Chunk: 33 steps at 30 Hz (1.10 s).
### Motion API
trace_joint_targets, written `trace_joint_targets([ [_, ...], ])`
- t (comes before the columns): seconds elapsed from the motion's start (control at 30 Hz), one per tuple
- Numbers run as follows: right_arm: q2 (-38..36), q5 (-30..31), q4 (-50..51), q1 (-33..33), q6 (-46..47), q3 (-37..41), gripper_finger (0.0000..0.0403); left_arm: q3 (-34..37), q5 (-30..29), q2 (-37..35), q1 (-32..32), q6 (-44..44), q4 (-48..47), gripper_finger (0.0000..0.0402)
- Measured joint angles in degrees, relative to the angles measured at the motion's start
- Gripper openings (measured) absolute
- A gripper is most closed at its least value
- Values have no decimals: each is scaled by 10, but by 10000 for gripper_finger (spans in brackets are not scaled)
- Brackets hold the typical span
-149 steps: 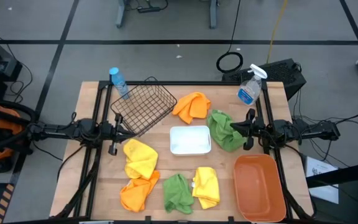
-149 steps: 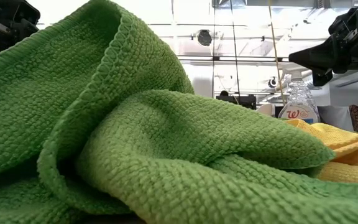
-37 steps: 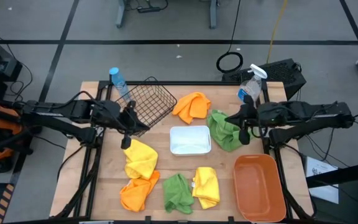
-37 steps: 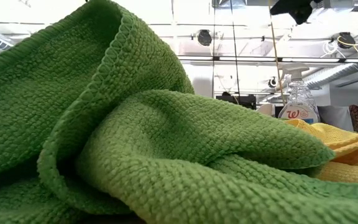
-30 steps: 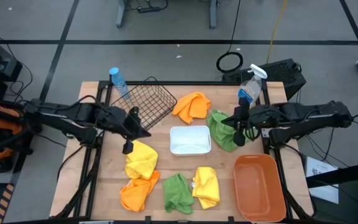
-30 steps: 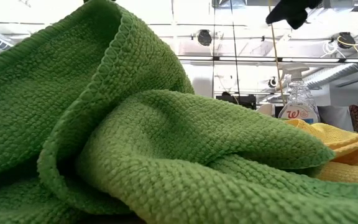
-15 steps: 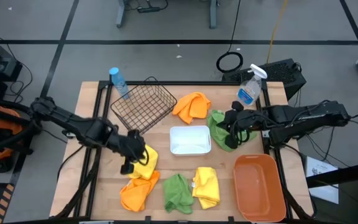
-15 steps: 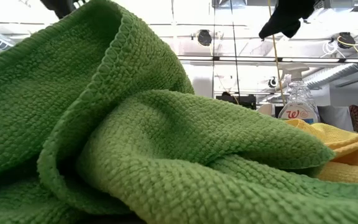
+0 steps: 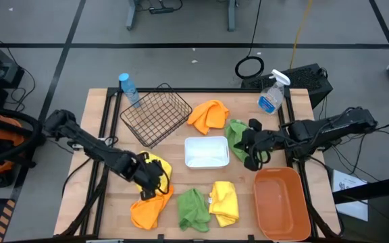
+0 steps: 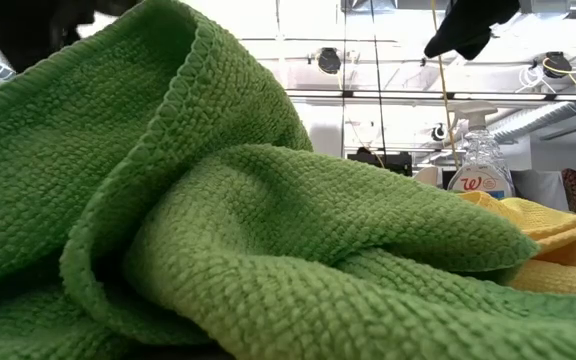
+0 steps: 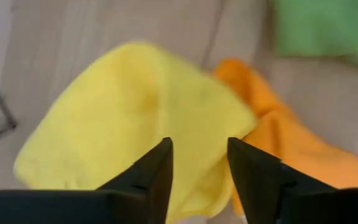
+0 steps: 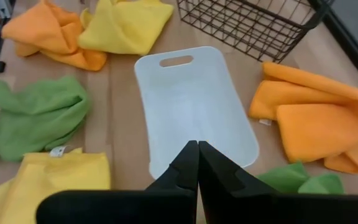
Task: Sort microfiber towel by color & place in baskets
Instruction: Put the left yellow microfiber towel into the orange bin
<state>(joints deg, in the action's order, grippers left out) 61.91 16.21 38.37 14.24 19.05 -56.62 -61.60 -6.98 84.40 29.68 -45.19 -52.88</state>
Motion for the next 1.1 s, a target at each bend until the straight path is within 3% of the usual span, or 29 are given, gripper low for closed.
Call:
trace_joint_targets([
  [0.27,5,2,-4,21,-1,0,0,0,-79,19,44,-124,-31,234],
  [0.53,5,2,-2,27,1,0,0,33,-117,38,81,-245,-31,285],
  [1.1,5,2,-3,76,4,0,0,145,-156,45,82,-340,80,298],
])
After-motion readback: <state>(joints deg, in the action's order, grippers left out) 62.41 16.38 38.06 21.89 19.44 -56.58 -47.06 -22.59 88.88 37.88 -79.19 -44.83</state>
